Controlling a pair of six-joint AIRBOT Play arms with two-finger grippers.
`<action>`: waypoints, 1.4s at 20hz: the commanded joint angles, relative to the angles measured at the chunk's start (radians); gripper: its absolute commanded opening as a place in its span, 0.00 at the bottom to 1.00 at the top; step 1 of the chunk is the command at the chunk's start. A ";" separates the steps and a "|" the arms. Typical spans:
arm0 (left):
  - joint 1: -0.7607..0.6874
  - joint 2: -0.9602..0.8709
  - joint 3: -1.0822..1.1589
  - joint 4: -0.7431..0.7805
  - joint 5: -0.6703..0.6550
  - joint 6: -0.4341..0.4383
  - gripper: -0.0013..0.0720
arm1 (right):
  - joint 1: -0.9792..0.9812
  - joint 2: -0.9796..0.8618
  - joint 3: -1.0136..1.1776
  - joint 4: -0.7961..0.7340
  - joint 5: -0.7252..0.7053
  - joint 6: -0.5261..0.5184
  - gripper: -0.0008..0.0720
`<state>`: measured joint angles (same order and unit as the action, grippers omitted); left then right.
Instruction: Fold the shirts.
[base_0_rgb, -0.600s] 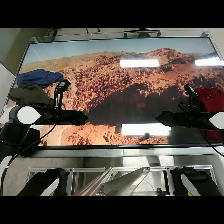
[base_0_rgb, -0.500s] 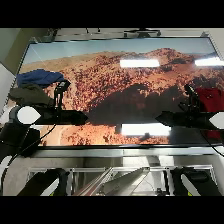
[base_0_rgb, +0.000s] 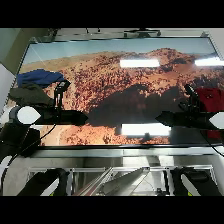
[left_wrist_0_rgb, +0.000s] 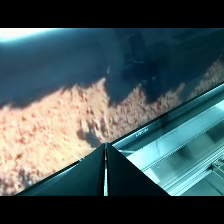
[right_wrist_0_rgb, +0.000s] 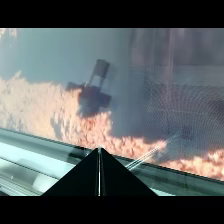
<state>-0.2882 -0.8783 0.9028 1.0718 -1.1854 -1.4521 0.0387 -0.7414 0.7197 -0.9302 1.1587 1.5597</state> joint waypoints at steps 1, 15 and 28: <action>0.000 0.001 0.000 0.000 0.000 0.000 0.05 | 0.001 -0.001 0.000 0.000 0.000 0.000 0.04; 0.078 -0.034 0.098 0.239 0.200 0.014 0.05 | 0.001 -0.018 0.000 0.026 -0.041 0.000 0.04; 0.589 -1.072 1.078 0.351 0.314 0.200 1.00 | 0.001 -0.040 0.000 0.026 -0.082 -0.003 0.72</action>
<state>0.2745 -1.7226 1.7935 1.4109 -0.8944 -1.2774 0.0395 -0.7788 0.7193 -0.9043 1.0817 1.5558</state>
